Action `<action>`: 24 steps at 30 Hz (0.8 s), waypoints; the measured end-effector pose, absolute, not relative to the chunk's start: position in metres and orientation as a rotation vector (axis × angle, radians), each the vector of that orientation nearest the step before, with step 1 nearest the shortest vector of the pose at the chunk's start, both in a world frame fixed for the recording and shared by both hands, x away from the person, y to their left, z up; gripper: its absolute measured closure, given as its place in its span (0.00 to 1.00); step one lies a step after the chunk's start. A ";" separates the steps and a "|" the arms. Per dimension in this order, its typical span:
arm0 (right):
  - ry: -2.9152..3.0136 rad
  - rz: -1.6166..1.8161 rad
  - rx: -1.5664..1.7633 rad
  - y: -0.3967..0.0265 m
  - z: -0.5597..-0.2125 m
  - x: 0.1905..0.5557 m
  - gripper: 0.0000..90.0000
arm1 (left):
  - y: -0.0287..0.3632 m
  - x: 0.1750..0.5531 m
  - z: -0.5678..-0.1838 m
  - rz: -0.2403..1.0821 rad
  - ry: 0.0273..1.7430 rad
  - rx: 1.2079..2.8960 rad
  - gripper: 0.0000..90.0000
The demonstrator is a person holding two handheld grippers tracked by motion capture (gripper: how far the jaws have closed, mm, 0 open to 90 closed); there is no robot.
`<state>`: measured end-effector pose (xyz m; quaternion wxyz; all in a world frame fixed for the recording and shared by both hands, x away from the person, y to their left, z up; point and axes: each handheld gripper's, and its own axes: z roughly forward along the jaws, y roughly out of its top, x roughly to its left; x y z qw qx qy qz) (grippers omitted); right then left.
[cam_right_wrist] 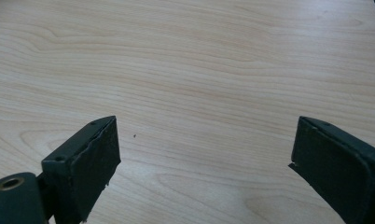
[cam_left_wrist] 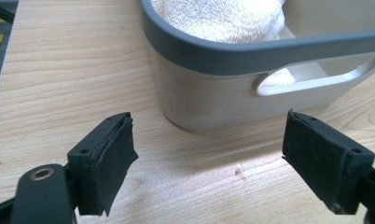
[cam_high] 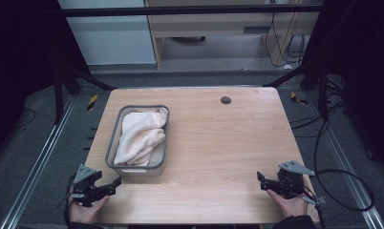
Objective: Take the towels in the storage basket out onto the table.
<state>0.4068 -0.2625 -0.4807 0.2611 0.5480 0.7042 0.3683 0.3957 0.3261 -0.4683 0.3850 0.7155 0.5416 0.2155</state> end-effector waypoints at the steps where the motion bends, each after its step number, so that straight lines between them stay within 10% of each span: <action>1: 1.910 1.001 1.471 -0.261 -0.480 0.406 0.09 | 0.326 0.396 -0.468 0.549 1.380 1.823 0.18; 24: 1.944 0.984 1.445 -0.253 -0.482 0.406 0.10 | 0.334 0.389 -0.449 0.522 1.373 1.745 0.21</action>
